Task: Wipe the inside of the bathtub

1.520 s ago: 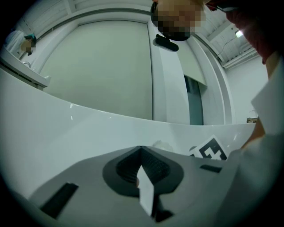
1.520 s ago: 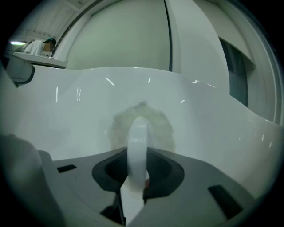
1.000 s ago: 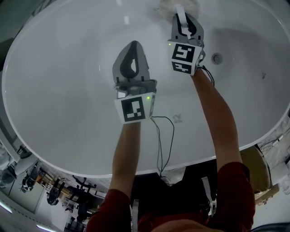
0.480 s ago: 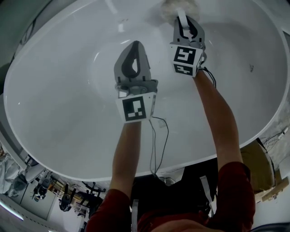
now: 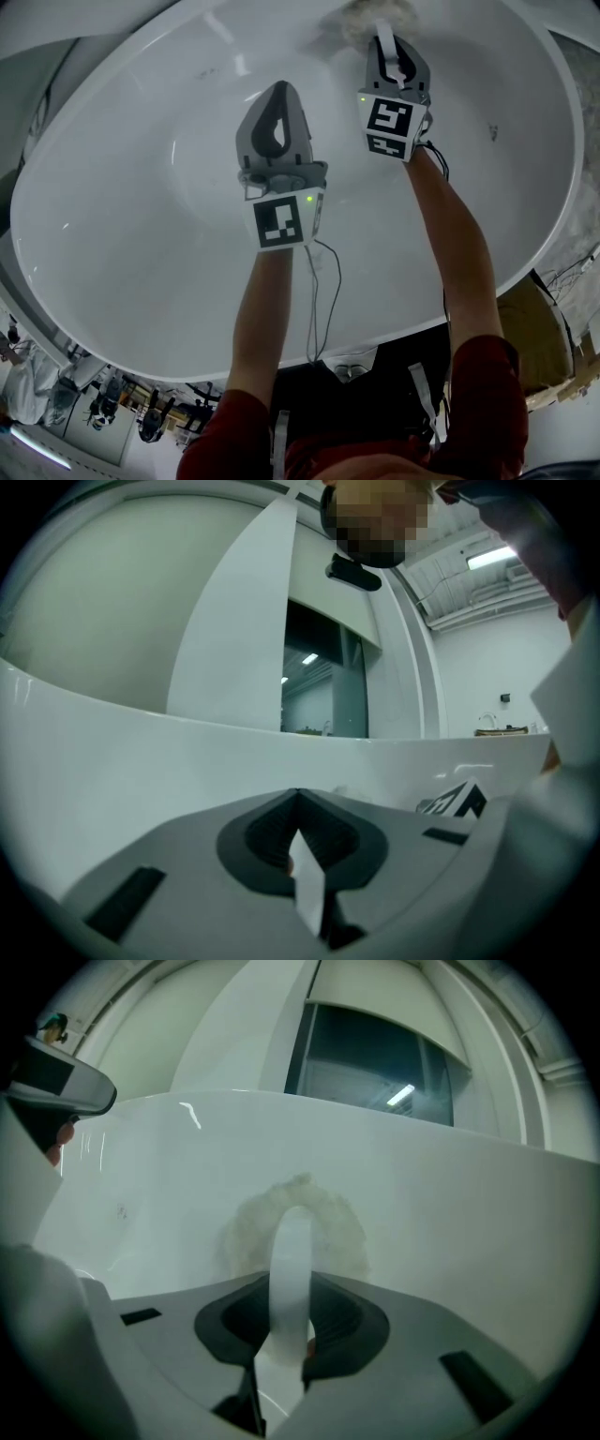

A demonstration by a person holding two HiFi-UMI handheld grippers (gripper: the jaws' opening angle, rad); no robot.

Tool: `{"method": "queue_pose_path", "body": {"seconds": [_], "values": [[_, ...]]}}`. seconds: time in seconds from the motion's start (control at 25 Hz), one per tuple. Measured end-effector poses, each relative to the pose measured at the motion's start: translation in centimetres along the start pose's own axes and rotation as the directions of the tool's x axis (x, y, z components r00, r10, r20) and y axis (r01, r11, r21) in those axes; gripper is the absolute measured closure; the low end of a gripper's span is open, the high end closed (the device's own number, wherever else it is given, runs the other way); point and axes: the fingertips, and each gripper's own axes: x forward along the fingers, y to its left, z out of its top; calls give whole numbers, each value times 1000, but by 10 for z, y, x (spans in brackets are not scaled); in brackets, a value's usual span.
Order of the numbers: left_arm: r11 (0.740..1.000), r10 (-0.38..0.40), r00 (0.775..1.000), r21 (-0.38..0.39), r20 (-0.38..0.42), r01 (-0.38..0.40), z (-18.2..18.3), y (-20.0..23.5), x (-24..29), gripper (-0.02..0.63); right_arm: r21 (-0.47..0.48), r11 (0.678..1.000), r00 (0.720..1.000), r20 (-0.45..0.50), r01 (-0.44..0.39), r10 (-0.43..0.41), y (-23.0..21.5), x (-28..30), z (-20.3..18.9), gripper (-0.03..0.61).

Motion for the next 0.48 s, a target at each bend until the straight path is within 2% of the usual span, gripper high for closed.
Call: {"method": "queue_pose_path", "body": {"seconds": [0.2,0.48], "values": [[999,-38,999,-11,-6,38,-3,-25,14,598,50,998,999,-4,40,-40,-23,-6,-7,486],[999,-37,999,-34,0,37,2,-21,8,598,70,996,998,-34,52,-50,-25,-8,-8,486]]}}
